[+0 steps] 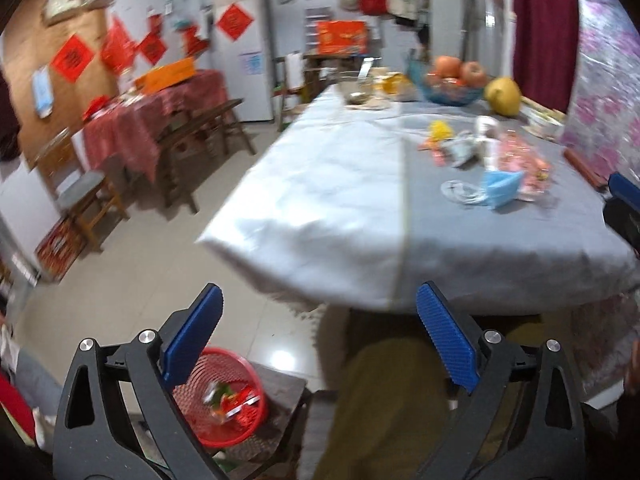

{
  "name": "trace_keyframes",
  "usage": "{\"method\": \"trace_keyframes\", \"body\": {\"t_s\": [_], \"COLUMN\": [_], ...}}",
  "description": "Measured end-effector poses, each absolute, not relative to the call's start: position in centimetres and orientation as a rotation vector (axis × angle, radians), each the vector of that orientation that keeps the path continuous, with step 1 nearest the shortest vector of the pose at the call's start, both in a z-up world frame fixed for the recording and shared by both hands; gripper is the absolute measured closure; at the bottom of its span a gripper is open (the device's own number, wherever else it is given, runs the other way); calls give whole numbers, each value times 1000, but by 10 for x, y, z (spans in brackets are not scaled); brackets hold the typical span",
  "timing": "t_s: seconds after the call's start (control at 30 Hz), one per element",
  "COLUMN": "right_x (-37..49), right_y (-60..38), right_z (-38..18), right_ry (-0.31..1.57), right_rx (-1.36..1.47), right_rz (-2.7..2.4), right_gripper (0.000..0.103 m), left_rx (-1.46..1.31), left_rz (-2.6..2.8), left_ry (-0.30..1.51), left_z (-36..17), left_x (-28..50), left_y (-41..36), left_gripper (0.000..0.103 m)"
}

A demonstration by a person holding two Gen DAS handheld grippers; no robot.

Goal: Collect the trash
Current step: 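Reach the left tool to the blue face mask and close on it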

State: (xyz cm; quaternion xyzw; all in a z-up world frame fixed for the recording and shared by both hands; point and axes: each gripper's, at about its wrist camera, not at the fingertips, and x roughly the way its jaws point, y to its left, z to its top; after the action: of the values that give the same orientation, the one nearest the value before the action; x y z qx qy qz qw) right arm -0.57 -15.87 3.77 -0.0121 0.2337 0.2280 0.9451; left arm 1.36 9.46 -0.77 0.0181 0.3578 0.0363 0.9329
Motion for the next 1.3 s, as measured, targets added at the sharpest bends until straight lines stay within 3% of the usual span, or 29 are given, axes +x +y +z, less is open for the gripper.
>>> {"method": "trace_keyframes", "body": {"t_s": [0.17, 0.4, 0.93, 0.97, 1.0, 1.03, 1.07, 1.3], "right_x": [12, 51, 66, 66, 66, 66, 66, 77], "right_y": [-235, -311, -334, -333, -332, -330, -329, -309], "right_z": [29, -5, -48, -49, -50, -50, -49, -49], "right_ry": [462, 526, 614, 616, 618, 619, 619, 629], "right_rx": [61, 194, 232, 228, 223, 219, 217, 202], "right_rz": [295, 152, 103, 103, 102, 103, 106, 150], "right_gripper": [14, 13, 13, 13, 13, 13, 13, 13], "left_rx": [81, 136, 303, 297, 286, 277, 263, 242], "left_rz": [-7, -76, -324, -326, -334, -349, -369, -323], "left_ry": [756, 779, 741, 744, 747, 758, 773, 729], "left_z": [-10, -20, -50, -53, -56, -57, -59, -54], "left_x": [47, 102, 188, 191, 194, 196, 196, 164], "left_y": [55, 10, -95, -94, -92, -91, -88, -44], "left_gripper": [9, 9, 9, 10, 23, 43, 51, 52]}}
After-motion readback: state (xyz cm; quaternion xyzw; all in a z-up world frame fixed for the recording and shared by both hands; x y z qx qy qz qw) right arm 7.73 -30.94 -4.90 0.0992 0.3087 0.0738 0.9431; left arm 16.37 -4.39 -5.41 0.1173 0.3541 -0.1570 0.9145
